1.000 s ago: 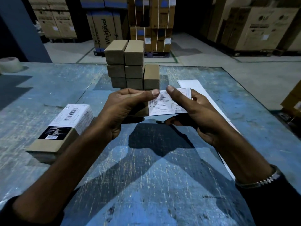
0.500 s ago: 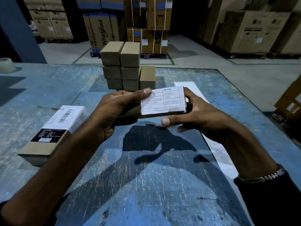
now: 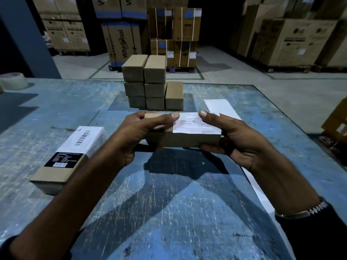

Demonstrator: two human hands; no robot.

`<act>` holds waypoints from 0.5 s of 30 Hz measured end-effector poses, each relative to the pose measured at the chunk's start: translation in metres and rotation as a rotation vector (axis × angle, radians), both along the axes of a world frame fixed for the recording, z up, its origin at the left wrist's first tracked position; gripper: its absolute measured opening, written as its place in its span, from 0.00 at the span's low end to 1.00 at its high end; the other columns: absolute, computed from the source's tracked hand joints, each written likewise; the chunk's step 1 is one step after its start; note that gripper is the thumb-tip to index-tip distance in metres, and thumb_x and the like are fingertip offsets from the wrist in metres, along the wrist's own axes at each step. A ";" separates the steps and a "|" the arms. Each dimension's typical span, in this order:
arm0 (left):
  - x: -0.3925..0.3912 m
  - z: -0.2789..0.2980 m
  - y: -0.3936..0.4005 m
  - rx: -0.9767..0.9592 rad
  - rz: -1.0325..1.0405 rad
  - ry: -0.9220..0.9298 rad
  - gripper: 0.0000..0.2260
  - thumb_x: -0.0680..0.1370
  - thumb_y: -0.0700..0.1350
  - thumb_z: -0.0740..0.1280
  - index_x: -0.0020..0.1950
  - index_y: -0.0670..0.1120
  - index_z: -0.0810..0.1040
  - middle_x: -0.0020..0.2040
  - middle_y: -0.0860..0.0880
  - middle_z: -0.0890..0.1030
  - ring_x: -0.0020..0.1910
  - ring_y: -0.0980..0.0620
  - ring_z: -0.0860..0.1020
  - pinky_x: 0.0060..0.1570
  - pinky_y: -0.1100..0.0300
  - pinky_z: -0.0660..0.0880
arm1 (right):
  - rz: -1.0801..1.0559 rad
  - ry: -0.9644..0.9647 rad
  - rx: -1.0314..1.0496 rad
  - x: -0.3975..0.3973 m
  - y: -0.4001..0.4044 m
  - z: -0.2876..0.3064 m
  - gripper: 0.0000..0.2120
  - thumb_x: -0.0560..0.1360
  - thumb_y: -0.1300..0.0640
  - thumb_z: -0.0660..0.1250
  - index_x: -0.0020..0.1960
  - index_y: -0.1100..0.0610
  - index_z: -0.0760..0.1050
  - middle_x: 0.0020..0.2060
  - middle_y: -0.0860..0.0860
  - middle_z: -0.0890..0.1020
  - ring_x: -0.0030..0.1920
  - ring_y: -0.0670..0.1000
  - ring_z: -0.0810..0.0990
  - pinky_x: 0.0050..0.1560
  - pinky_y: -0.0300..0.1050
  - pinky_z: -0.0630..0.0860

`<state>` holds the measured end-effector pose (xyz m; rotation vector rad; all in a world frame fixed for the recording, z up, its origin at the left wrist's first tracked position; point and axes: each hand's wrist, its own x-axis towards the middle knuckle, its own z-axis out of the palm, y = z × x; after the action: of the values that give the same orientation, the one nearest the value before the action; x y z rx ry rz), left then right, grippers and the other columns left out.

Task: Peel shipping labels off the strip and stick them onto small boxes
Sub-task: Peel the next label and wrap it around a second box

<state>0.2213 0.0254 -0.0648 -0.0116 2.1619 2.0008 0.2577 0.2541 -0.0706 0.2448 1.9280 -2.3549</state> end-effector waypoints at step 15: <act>-0.001 -0.007 0.007 -0.088 -0.037 0.288 0.31 0.58 0.59 0.82 0.55 0.46 0.80 0.51 0.49 0.84 0.43 0.59 0.84 0.33 0.65 0.78 | 0.081 -0.043 -0.039 -0.001 0.016 0.002 0.22 0.67 0.48 0.81 0.59 0.53 0.86 0.56 0.55 0.89 0.51 0.53 0.89 0.39 0.46 0.87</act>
<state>0.2204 0.0325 -0.0721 0.3204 2.3991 1.9893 0.2570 0.2705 -0.0684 0.2094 1.8349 -2.3140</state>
